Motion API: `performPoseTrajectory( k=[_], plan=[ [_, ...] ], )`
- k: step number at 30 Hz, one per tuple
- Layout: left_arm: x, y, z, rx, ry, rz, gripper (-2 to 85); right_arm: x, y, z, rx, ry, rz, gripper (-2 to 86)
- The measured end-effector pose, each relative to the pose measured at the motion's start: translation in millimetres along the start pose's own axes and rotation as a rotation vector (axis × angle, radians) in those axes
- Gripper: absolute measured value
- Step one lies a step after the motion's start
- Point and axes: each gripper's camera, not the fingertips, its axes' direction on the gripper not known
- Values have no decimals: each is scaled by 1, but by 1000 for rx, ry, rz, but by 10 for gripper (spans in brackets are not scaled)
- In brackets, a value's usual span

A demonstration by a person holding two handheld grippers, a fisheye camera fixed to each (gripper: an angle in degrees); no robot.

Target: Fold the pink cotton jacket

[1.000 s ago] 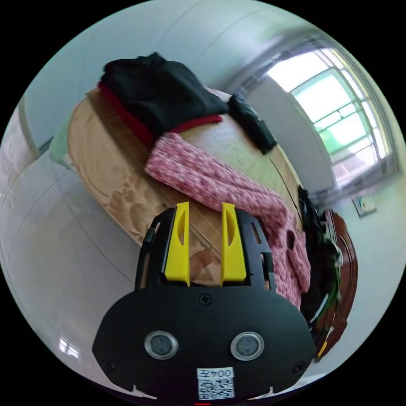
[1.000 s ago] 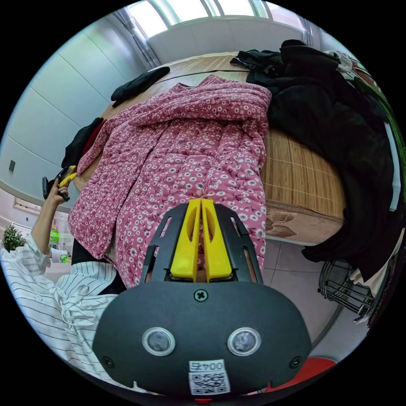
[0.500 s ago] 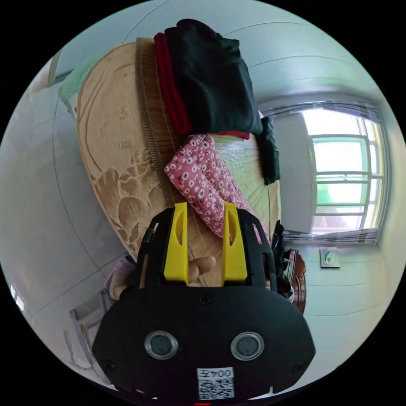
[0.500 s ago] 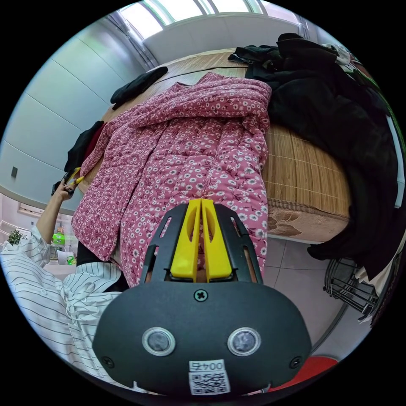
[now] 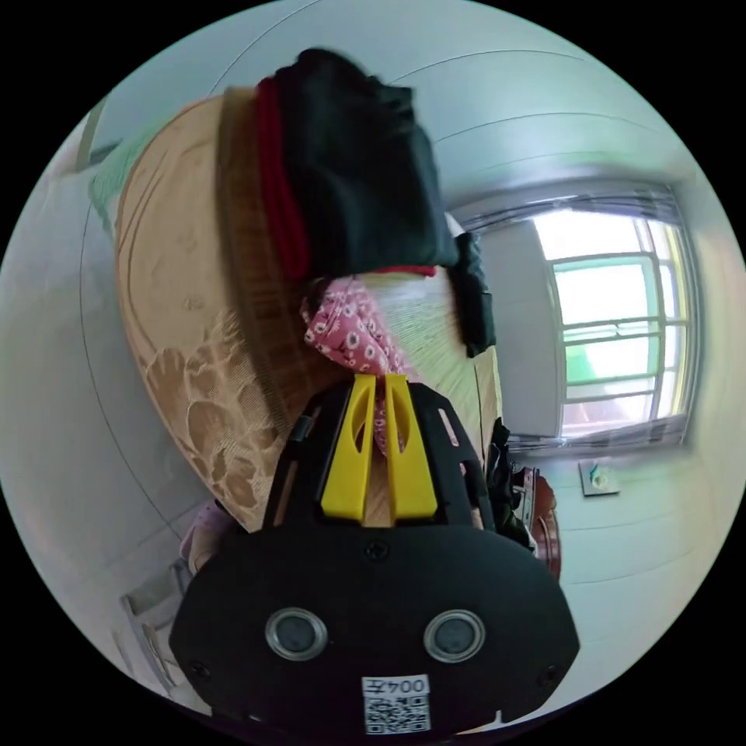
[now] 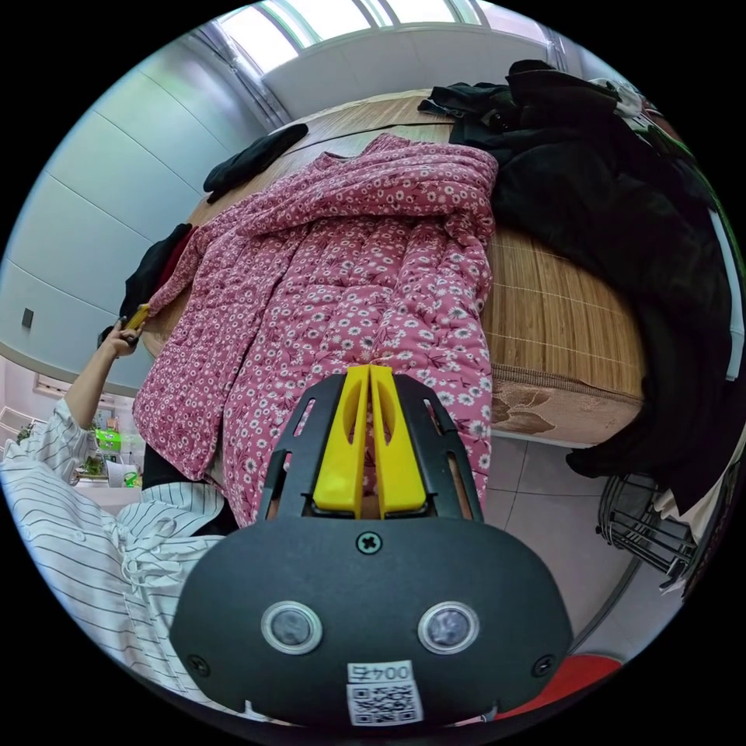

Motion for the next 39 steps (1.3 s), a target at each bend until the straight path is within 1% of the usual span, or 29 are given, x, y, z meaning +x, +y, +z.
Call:
performPoseTrajectory(
  k=[1, 3, 5, 7, 9, 10, 12, 13, 15, 16, 18, 19, 21, 22, 23, 24, 25, 27, 30, 32, 34, 36, 37, 39],
  plan=[
    [10, 3, -2, 15, -7, 36, 30, 1, 0, 0, 1, 0, 0, -8],
    [58, 17, -10, 74, -36, 210, 26, 5, 0, -1, 4, 0, -3, -8],
    [97, 30, -11, 97, -5, 332, 23, 10, 1, -1, 6, -5, -3, -8],
    [142, 48, -10, 112, -15, 458, 22, 15, 1, -2, 10, -16, -1, -8],
    [209, 86, -1, 132, -51, 673, 20, 23, 2, -4, 17, -36, 3, -8],
    [226, 98, 2, 138, -66, 724, 20, 25, 3, -4, 18, -42, 4, -8],
    [289, 156, 22, 151, -126, 931, 19, 33, 3, -5, 25, -68, 10, -8],
    [302, 172, 27, 153, -136, 979, 19, 36, 3, -5, 27, -76, 12, -8],
    [351, 244, 56, 163, -195, 1160, 20, 45, 4, -6, 33, -107, 20, -8],
    [361, 262, 65, 165, -215, 1202, 20, 47, 4, -6, 34, -116, 21, -8],
    [394, 343, 103, 181, -284, 1399, 24, 56, 5, -7, 41, -152, 29, -8],
    [400, 363, 113, 185, -303, 1449, 26, 59, 5, -7, 42, -161, 31, -8],
    [415, 447, 159, 187, -360, 1663, 33, 68, 5, -8, 49, -195, 39, -8],
    [417, 468, 170, 185, -370, 1723, 37, 70, 5, -8, 51, -202, 41, -8],
    [417, 510, 194, 171, -386, 1847, 43, 74, 5, -8, 54, -215, 44, -8],
    [414, 552, 219, 151, -409, 1984, 54, 77, 5, -8, 58, -226, 47, -7],
    [411, 572, 231, 149, -421, 2047, 60, 78, 5, -8, 60, -231, 48, -7],
    [393, 643, 275, 197, -471, 2253, 91, 83, 4, -8, 64, -245, 51, -7],
    [370, 708, 329, 196, -509, 2419, 119, 86, 2, -7, 64, -257, 55, -7],
    [363, 731, 353, 145, -535, 2441, 129, 87, 1, -7, 66, -260, 57, -7],
    [363, 738, 355, 111, -454, 2371, 131, 89, 1, -7, 72, -267, 61, -7],
    [363, 716, 338, 80, -267, 2154, 125, 88, 1, -9, 92, -261, 66, -7],
    [361, 706, 334, 70, -226, 2090, 123, 87, 1, -10, 96, -255, 66, -7],
    [335, 645, 325, 49, -134, 1812, 118, 77, -1, -12, 105, -189, 51, -7]
  ],
)
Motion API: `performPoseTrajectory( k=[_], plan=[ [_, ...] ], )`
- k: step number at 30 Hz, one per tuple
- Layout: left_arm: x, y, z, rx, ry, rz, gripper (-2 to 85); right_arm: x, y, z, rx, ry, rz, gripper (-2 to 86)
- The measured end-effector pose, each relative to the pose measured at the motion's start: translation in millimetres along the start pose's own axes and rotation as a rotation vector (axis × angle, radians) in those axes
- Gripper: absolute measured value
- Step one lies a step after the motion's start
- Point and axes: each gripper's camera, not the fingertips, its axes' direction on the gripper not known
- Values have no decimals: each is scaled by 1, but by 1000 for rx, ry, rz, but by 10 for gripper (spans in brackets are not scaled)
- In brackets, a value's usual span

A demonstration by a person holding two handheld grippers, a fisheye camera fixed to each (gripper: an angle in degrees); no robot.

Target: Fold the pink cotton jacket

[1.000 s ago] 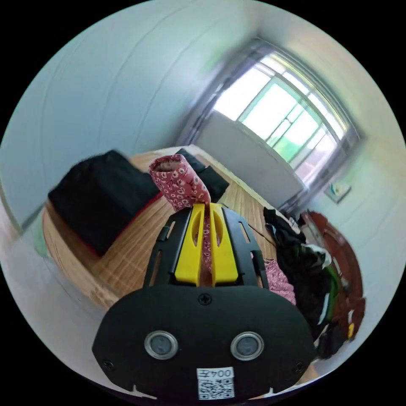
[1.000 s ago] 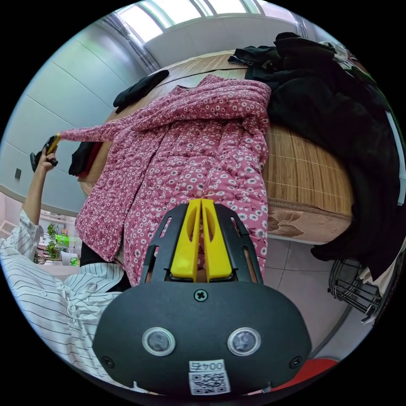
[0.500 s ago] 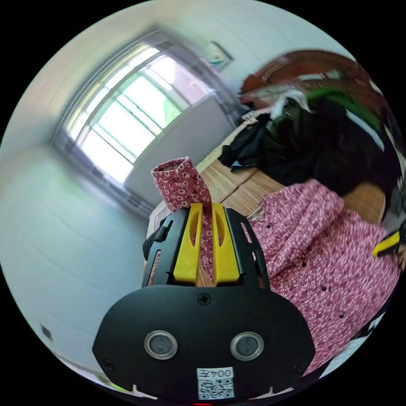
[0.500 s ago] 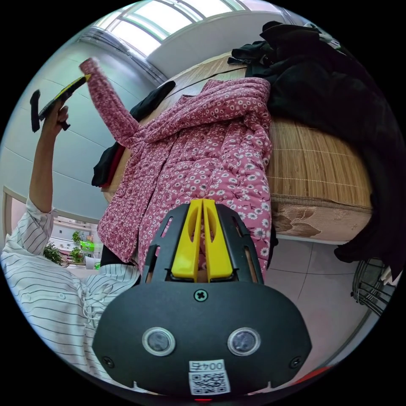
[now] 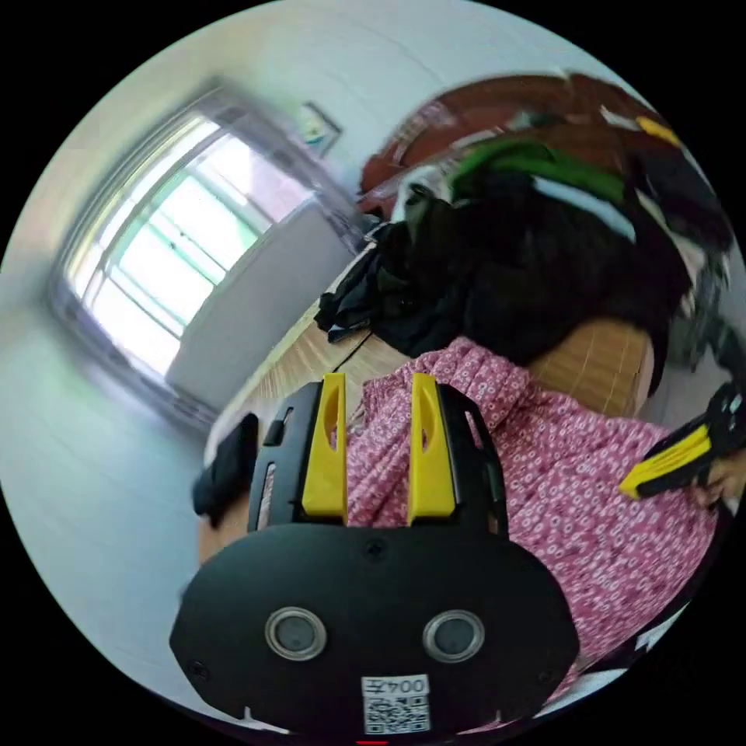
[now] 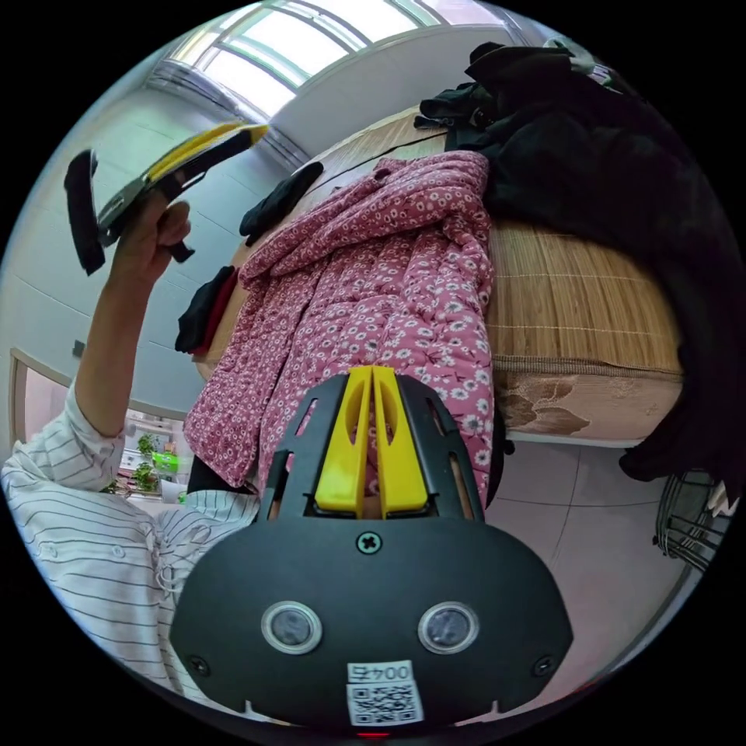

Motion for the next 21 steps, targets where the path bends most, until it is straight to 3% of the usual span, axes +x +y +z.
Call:
performPoseTrajectory(
  k=[4, 6, 8, 15, 21],
  plan=[
    [-84, 103, 25, -71, -15, -368, 105, -46, -3, 12, -23, 262, -132, -7],
    [-125, 170, 49, -198, 5, -566, 101, -75, -6, 34, -84, 441, -226, -7],
    [-142, 210, 59, -224, 17, -673, 100, -84, -10, 44, -125, 482, -260, -7],
    [-176, 266, 106, -274, -44, -795, 97, -58, -24, 38, -112, 268, -137, -7],
    [-227, 263, 151, -314, -3, -827, 96, -68, -28, 42, -103, 289, -136, -4]
  ],
)
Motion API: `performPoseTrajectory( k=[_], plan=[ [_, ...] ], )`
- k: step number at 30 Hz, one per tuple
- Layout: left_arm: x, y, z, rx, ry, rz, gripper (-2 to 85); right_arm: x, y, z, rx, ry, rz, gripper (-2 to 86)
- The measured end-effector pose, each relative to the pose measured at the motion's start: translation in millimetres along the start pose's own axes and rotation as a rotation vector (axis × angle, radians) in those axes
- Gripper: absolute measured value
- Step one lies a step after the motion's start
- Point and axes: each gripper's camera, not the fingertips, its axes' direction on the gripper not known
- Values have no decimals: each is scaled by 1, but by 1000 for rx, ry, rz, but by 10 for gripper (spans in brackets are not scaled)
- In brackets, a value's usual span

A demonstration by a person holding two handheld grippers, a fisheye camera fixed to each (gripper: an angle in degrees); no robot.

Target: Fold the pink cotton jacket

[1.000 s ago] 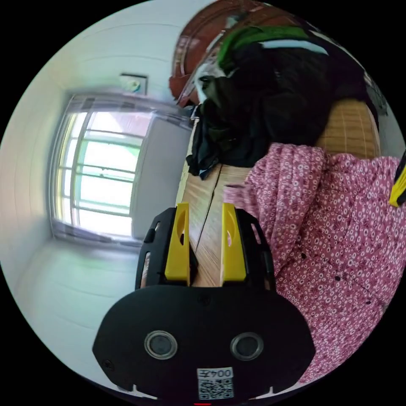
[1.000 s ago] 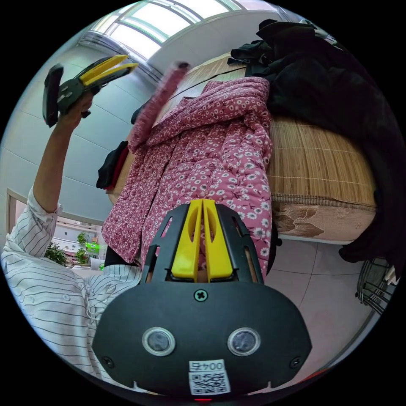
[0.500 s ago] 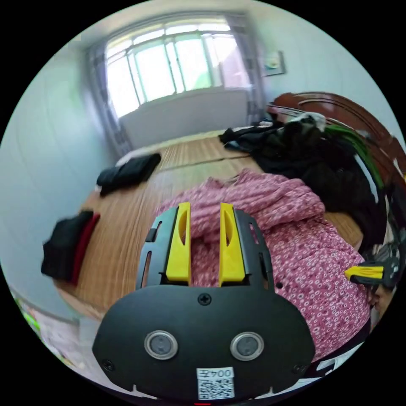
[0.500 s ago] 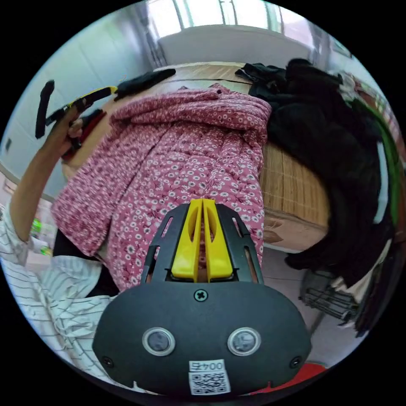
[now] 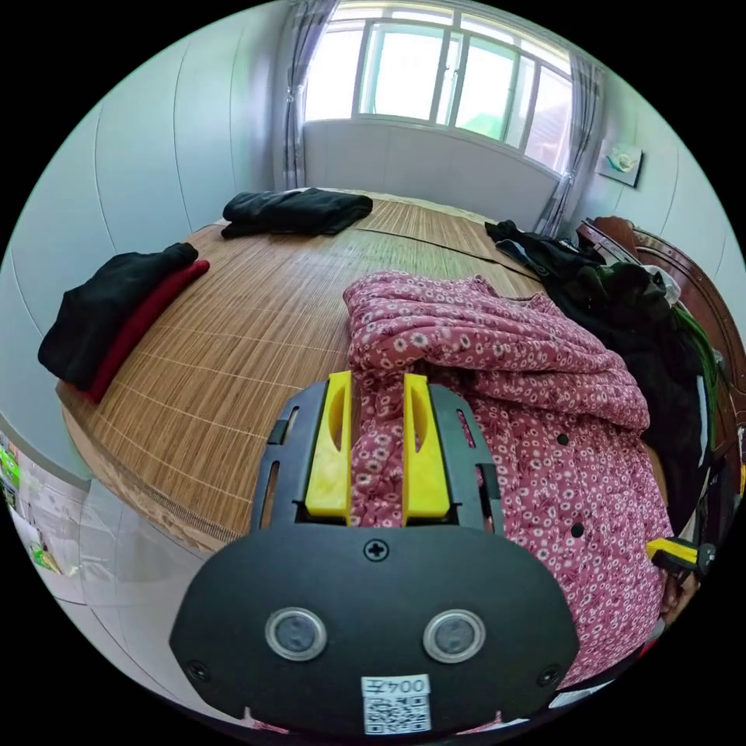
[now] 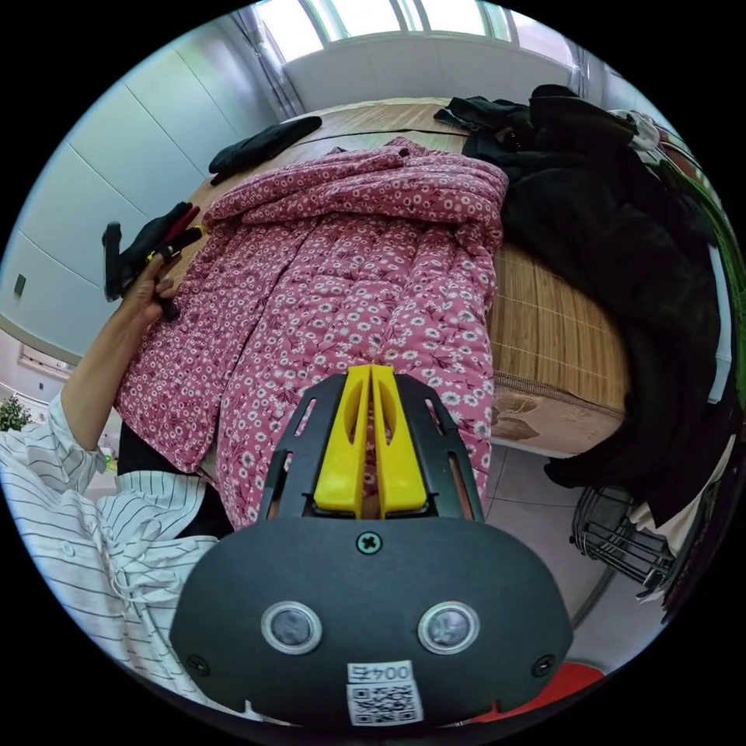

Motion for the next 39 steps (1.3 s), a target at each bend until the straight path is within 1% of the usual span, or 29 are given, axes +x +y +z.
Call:
performPoseTrajectory(
  k=[2, 4, 6, 7, 11, 14, 16, 18, 22, 26, 27, 28, 29, 33, 34, 35, 36, 37, 39],
  plan=[
    [-8, -13, 15, -41, 6, -13, 96, -5, -4, -6, 16, 8, 11, 0],
    [-17, -23, 24, -56, 26, -44, 95, -8, -12, -20, 90, -32, 22, 8],
    [-28, -28, 32, -37, 30, -60, 95, -8, -33, -39, 226, -70, 37, 41],
    [-31, -28, 33, -30, 28, -59, 95, -9, -41, -41, 250, -70, 32, 48],
    [-50, -35, 33, 26, 41, -68, 94, -11, -115, -37, 307, -87, -42, 74],
    [-68, -42, 32, 40, 72, -87, 93, -18, -164, -18, 342, -37, -135, 96],
    [-78, -47, 31, 50, 90, -97, 93, -23, -191, -4, 319, 8, -201, 110],
    [-87, -53, 30, 54, 97, -96, 92, -28, -221, 16, 249, 47, -265, 122],
    [-99, -64, 31, 51, 96, -92, 89, -27, -255, 37, 165, 22, -284, 120],
    [-109, -74, 29, 52, 85, -84, 83, -35, -281, 54, 107, -42, -291, 79],
    [-113, -77, 28, 54, 79, -86, 79, -41, -287, 56, 73, -11, -288, 58],
    [-114, -78, 28, 56, 79, -86, 77, -45, -290, 54, 72, 0, -293, 55],
    [-117, -79, 26, 64, 73, -87, 71, -51, -293, 43, 120, 11, -291, 48],
    [-122, -83, 14, 106, 8, -88, 29, -72, -286, -39, 396, -74, -286, 39],
    [-123, -84, 13, 113, -37, -109, 24, -75, -282, -48, 424, -59, -290, 38],
    [-129, -85, 11, 110, -68, -134, 15, -79, -272, -60, 455, 2, -306, 38],
    [-136, -87, 12, 96, -46, -155, 11, -81, -264, -59, 450, 80, -310, 37],
    [-139, -89, 13, 83, -40, -160, 9, -80, -261, -54, 428, 113, -302, 37],
    [-142, -96, 17, 44, -36, -141, 4, -68, -254, -9, 242, 148, -257, 35]
  ],
)
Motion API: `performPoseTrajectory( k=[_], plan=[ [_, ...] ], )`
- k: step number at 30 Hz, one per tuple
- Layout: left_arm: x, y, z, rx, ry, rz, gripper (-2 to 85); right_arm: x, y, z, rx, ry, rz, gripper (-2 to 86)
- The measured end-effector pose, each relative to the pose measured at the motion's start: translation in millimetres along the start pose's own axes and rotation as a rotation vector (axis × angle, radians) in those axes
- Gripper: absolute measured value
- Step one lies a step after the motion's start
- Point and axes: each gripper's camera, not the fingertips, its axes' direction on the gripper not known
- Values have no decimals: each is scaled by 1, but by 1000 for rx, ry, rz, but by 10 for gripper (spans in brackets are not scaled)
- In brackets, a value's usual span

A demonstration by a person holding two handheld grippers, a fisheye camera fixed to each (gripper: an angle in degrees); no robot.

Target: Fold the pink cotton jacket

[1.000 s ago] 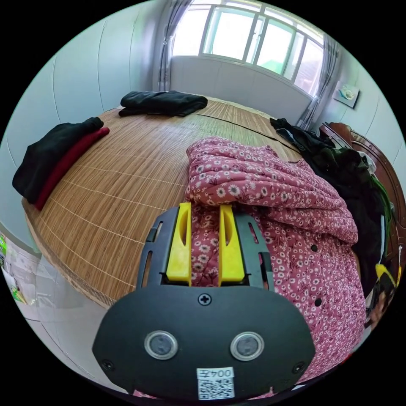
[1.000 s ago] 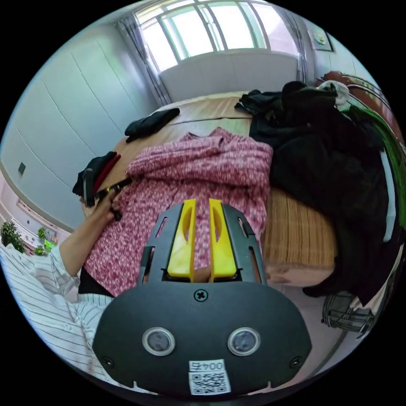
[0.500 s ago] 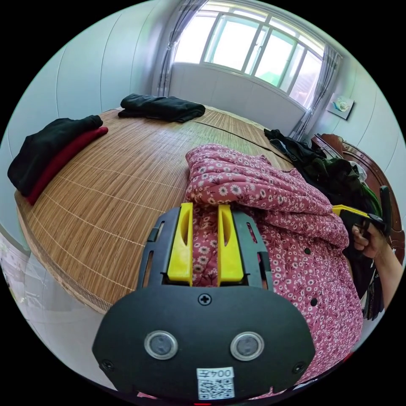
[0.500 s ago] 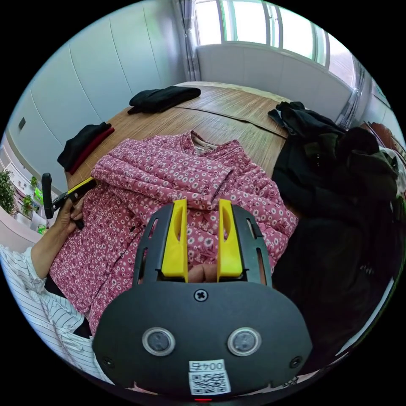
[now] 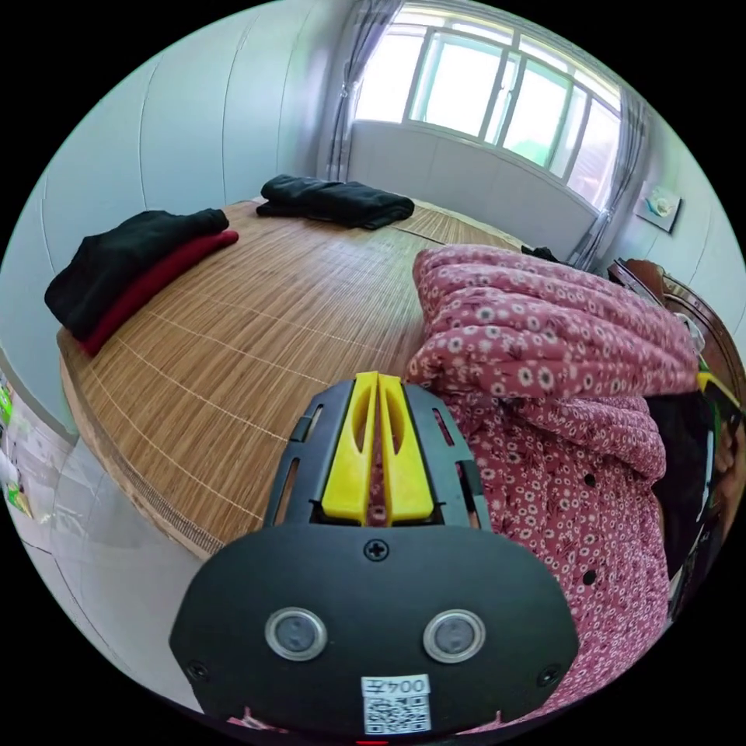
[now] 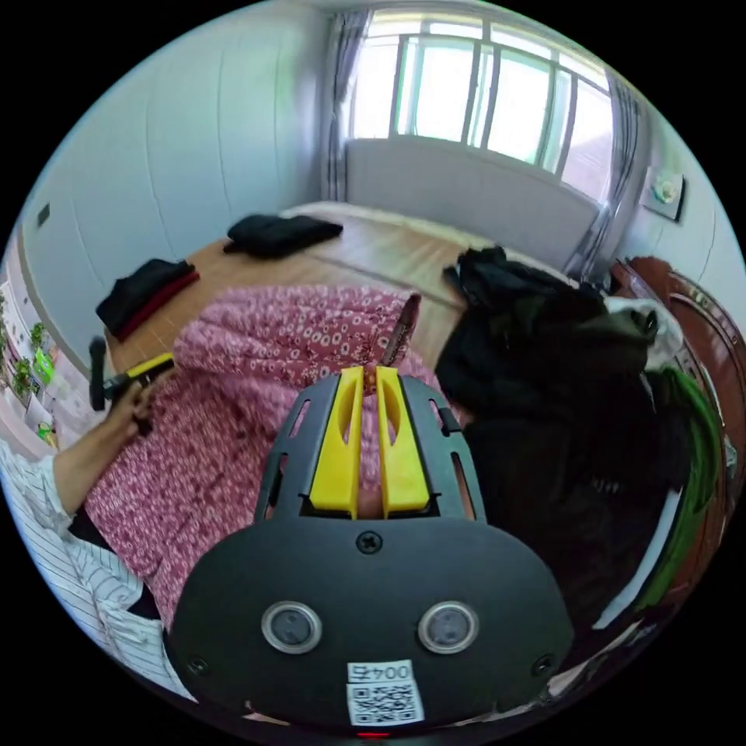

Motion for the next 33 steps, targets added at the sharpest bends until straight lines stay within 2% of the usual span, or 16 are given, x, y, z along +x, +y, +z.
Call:
performPoseTrajectory(
  k=[2, 4, 6, 8, 11, 14, 18, 23, 27, 31, 33],
  plan=[
    [1, -2, -3, 5, -4, 24, 3, -1, 14, 34, -113, 15, 58, 26],
    [-1, -1, -11, 38, 13, 36, 2, -4, 20, 46, -108, 63, 137, 28],
    [-7, 1, -25, 80, 57, 54, 3, -8, 15, 30, 3, 38, 257, 48],
    [-10, 2, -31, 76, 67, 66, 5, -28, 5, 7, 126, 29, 254, 65],
    [-11, 0, -34, 55, 77, 80, 10, -107, -22, -17, 261, -73, 4, 109],
    [-10, 0, -39, 45, 78, 96, 12, -204, -58, -7, 197, -146, -326, 137],
    [-15, 1, -50, 28, 133, 112, 13, -321, -106, 40, 23, -56, -698, 139],
    [-23, 0, -57, 2, 193, 98, 14, -399, -148, 93, -163, -33, -911, 138],
    [-21, 0, -61, -24, 236, 122, 7, -437, -152, 130, -261, 104, -1087, 111],
    [-11, 3, -63, -44, 222, 168, 2, -435, -177, 149, -282, 134, -997, 46],
    [1, 8, -69, -24, 170, 218, 1, -407, -209, 147, -247, -9, -733, 40]
  ],
)
